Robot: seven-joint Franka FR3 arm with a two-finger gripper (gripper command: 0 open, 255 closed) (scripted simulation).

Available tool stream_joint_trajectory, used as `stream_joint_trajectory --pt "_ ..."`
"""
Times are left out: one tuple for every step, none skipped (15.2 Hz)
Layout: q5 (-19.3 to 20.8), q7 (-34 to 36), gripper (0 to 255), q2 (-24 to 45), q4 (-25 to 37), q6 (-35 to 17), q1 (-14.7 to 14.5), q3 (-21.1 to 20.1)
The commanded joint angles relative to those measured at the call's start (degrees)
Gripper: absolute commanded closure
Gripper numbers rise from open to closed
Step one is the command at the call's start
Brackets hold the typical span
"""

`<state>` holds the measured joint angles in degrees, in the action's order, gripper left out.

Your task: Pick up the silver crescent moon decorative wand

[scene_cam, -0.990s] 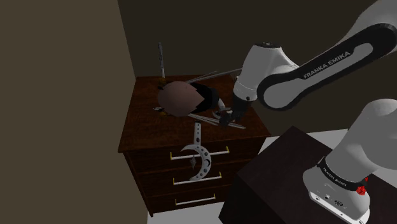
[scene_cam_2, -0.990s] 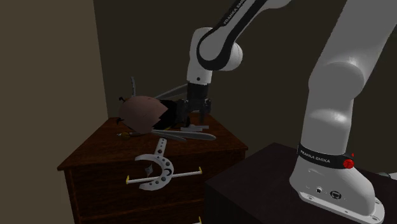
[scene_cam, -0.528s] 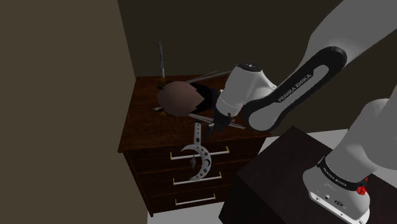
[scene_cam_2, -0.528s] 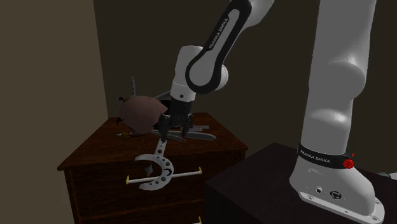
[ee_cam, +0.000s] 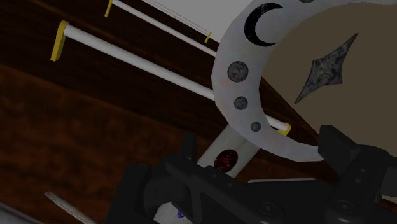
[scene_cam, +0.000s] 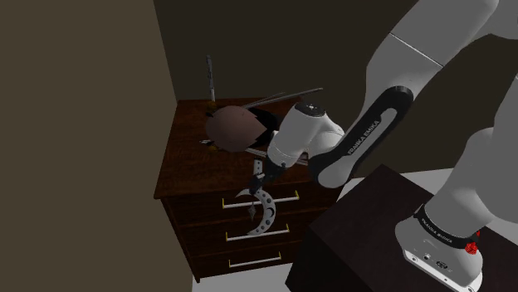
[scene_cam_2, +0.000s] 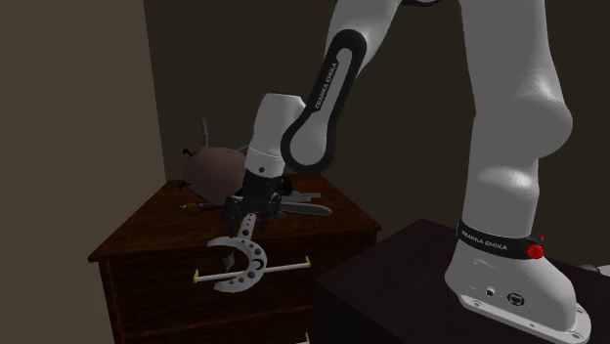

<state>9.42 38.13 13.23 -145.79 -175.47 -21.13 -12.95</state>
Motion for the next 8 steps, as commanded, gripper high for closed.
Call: stream_joint_trajectory --pt "1.51 1.21 0 1.85 0.33 -1.63 -1.64 1.94" --pt "2.06 1.66 0 2.73 0.49 -2.38 -2.44 2.86" --pt "2.81 2.29 0 4.12 0.77 -3.56 -3.67 4.26" --pt "2.68 2.19 0 4.12 0.76 -3.56 -3.72 4.29" --pt "2.64 2.16 0 4.12 0.76 -3.57 -3.75 4.31" --pt "2.62 2.03 255 4.09 0.65 -3.64 -3.55 4.23" --pt "2.62 2.02 255 4.06 0.61 -3.65 -3.53 4.21" --pt "2.61 1.99 255 4.03 0.6 -3.63 -3.49 4.18"
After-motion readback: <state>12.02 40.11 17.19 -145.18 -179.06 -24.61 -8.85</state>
